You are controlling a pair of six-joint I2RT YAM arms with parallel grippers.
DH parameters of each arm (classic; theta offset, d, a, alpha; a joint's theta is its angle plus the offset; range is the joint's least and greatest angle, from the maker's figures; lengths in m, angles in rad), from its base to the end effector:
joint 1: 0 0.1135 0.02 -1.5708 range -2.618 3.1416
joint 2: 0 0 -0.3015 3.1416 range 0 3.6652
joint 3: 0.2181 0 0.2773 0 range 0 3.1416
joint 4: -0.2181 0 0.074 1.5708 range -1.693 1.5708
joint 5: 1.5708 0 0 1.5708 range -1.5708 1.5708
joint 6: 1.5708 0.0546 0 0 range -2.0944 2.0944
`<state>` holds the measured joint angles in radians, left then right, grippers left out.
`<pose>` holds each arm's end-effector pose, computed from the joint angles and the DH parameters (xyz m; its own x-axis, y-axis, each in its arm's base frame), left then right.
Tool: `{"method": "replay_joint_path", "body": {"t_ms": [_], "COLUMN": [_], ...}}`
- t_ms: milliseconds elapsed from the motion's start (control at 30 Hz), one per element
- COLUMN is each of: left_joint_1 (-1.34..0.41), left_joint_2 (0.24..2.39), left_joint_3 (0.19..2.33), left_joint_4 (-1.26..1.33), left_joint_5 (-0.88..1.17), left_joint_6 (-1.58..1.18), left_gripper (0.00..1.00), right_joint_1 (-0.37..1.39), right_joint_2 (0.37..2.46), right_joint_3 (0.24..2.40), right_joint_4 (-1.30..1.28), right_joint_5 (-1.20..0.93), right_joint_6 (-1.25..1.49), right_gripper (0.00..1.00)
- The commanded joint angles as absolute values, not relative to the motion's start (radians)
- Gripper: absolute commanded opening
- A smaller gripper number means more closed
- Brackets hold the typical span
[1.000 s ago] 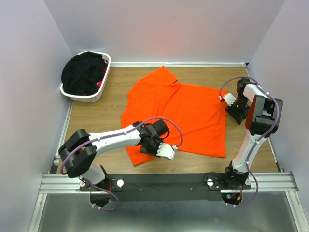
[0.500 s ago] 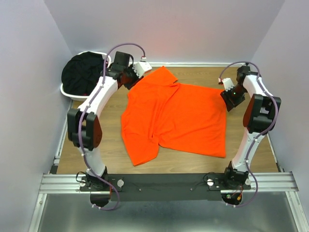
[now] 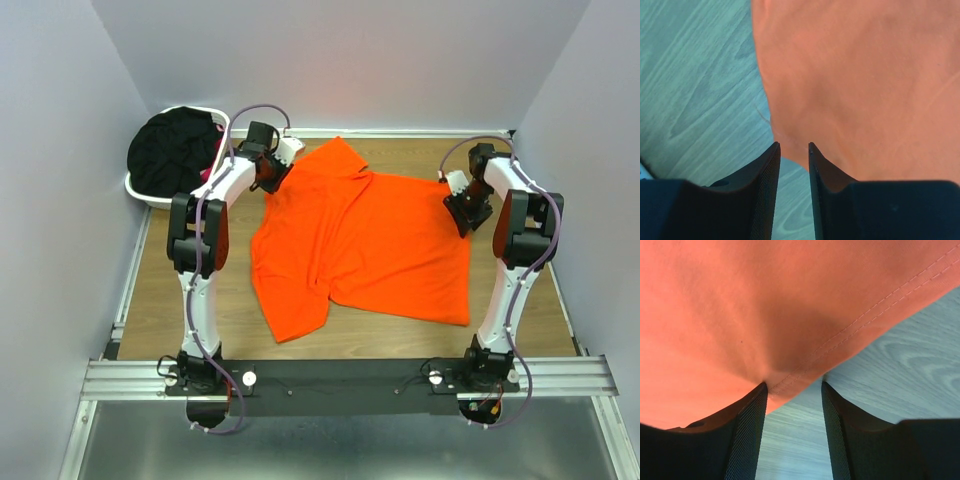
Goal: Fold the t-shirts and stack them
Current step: Flatten the tshirt out
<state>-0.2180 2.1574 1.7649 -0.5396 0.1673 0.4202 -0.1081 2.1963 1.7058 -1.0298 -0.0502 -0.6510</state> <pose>0.5215 -0.1248 0.2138 -0.5891 0.5425 -0.5988 0.6030 0.7885 0.1211 0.4676 -0.0480 0.1549 -0.8536 -0.5161 -0.0705 -0.5180 0.8554 0.0093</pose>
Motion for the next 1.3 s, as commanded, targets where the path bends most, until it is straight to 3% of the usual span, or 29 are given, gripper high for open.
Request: {"method": "replay_joint_path", "body": {"t_ms": [0,567,1033,1267], "left_joint_1": [-0.210,-0.118,-0.187,-0.195], "left_joint_2": [2.184,2.099,2.209,2.287], "left_joint_3": [1.746,1.500,1.877,1.885], "left_joint_4": [-0.495,-0.476,-0.543,-0.546], "left_joint_5": [0.124,0.018,0.158,0.152], "left_joint_6": [0.371,0.394,0.322,0.281], "left_gripper": [0.36,0.31,0.31,0.31], "right_joint_1": [-0.112,-0.114,-0.114,-0.114], "right_joint_2": [2.322,2.264,2.296,2.358], "right_joint_3": [1.663,1.608,1.652,1.724], "right_joint_4": [-0.925,-0.891,-0.891,-0.891], "right_joint_5": [0.035,0.107,0.117,0.133], "right_joint_6": [-0.649,-0.712,-0.701,-0.690], "right_gripper": [0.55,0.55,0.55,0.55]}}
